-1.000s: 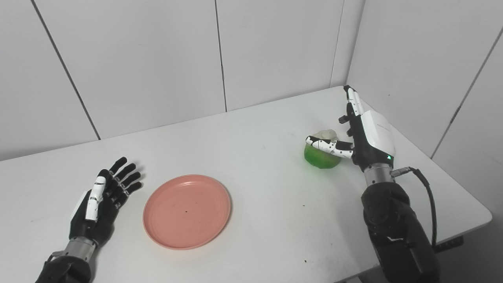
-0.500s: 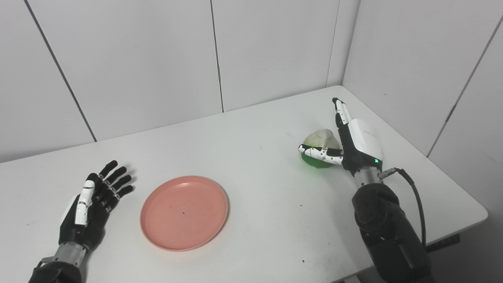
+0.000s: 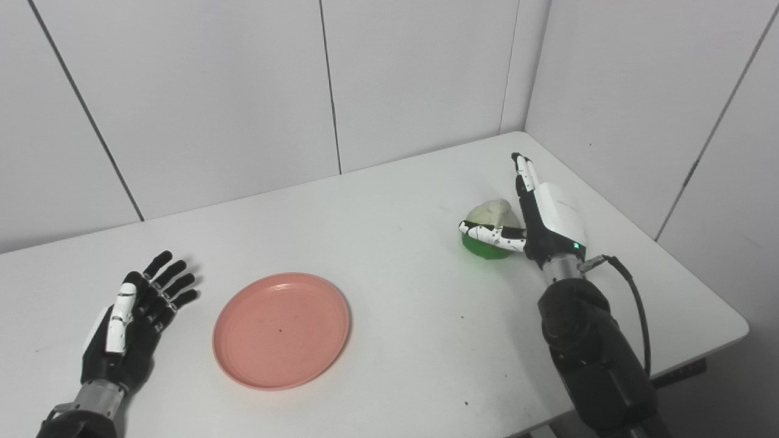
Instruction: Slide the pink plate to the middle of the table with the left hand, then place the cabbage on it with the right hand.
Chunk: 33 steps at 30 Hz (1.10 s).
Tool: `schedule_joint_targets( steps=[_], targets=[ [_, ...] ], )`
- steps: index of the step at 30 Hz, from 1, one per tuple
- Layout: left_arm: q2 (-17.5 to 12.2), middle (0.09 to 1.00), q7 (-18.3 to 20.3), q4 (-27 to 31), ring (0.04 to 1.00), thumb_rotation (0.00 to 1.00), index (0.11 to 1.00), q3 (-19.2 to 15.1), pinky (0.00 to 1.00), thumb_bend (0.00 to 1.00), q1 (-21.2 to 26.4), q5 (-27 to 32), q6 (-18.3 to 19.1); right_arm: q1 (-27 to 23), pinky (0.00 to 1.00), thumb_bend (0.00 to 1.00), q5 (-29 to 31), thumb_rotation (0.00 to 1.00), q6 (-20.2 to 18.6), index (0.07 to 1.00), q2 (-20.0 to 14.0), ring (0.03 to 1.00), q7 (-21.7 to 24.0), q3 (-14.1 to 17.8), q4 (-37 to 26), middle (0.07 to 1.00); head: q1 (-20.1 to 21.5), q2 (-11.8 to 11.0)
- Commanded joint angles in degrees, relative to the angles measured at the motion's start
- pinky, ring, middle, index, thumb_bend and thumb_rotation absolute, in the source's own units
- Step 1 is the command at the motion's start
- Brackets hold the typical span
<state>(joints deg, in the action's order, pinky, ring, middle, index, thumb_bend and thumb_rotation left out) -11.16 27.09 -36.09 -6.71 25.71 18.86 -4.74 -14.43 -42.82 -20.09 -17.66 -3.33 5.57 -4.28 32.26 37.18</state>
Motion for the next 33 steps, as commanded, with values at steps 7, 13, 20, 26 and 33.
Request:
schedule_joint_targets(
  steps=[7, 13, 20, 26, 33],
  targets=[
    [-0.8, 0.876, 0.2, -3.3, 0.848, 0.94, 0.862, -0.4, 0.82, 0.48, -4.5, 0.2, 2.4, -3.2, 0.80, 1.00, -0.2, 0.61, -1.1, 1.000, -2.1, 0.942, -1.9, 0.1, 0.7, 0.997, 0.0, 0.4],
    [-1.0, 0.871, 0.3, -3.2, 0.843, 0.94, 0.860, -0.4, 0.81, 0.48, -4.6, 0.1, 2.6, -3.6, 0.81, 1.00, 0.9, 0.61, -0.6, 1.000, -2.2, 0.947, -2.4, 0.3, 2.2, 0.997, 0.1, 0.6],
    [-1.1, 0.869, 0.4, -2.6, 0.844, 0.95, 0.856, -0.6, 0.81, 0.47, -4.8, 0.3, 3.3, -4.6, 0.81, 1.00, 3.4, 0.60, 0.0, 1.000, -1.8, 0.942, -3.1, 0.2, 5.1, 0.991, 0.0, 0.7],
    [-1.1, 0.876, 0.3, -2.4, 0.853, 0.97, 0.863, -0.4, 0.83, 0.46, -4.9, 0.4, 3.6, -5.3, 0.77, 1.00, 8.1, 0.55, 0.3, 1.000, -1.1, 0.918, -2.7, 0.6, 6.6, 0.997, -0.1, 0.4],
    [-1.1, 0.879, 0.7, -3.1, 0.855, 0.96, 0.867, -0.1, 0.83, 0.47, -4.8, 0.3, 2.7, -5.4, 0.74, 1.00, 11.9, 0.53, 2.4, 1.000, -2.0, 0.894, -2.8, -0.4, 8.3, 0.986, -0.3, -0.1]
  ],
)
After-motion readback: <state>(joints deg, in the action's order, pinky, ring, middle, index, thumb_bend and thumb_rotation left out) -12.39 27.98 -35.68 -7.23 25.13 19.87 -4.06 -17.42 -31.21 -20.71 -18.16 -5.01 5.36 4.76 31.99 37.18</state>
